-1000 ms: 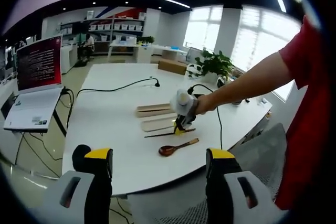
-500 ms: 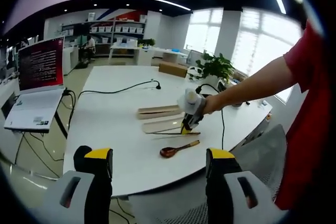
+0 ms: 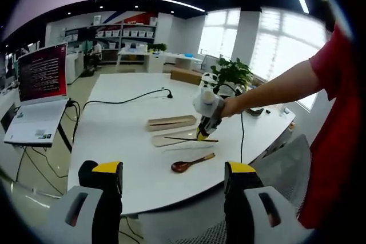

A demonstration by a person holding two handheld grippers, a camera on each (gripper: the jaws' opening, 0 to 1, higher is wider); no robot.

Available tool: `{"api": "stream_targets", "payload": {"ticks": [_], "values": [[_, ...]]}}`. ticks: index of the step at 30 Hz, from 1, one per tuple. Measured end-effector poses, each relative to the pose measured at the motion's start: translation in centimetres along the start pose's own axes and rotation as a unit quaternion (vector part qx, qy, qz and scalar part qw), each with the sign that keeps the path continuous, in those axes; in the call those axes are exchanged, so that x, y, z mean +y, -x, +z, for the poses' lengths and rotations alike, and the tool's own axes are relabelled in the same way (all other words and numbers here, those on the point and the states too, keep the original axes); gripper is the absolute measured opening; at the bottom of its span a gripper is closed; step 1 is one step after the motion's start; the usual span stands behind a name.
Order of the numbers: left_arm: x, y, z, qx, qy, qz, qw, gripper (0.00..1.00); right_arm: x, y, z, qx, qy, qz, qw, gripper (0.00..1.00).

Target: Arrange the utensils inside the cutlery case until each visible utensil rests in its matching compartment.

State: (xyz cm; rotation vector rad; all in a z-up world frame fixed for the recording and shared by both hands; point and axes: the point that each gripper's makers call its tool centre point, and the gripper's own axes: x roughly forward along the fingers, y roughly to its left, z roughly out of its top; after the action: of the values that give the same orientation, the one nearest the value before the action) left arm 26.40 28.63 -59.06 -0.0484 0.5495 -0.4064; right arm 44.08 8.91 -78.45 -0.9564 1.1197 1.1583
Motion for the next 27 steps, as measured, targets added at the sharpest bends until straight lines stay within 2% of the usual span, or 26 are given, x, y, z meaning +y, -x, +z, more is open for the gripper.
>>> {"api": "stream_targets", "payload": {"ticks": [10,18,27], "values": [[-0.4,0.3,-0.1,-0.004,0.002,-0.001,1.0,0.74,-0.4,0.8,-0.3,0.01,0.002,-0.004,0.9999,0.0],[-0.2,0.4,-0.2,0.0,0.001,0.001,1.0,0.74,-0.1,0.7,-0.5,0.015,-0.02,0.002,0.9997,0.0],[-0.1,0.2,0.0,0.002,0.002,-0.001,1.0,0.74,-1.4,1.6,-1.0,0.024,-0.031,0.001,0.9992,0.0]]}}
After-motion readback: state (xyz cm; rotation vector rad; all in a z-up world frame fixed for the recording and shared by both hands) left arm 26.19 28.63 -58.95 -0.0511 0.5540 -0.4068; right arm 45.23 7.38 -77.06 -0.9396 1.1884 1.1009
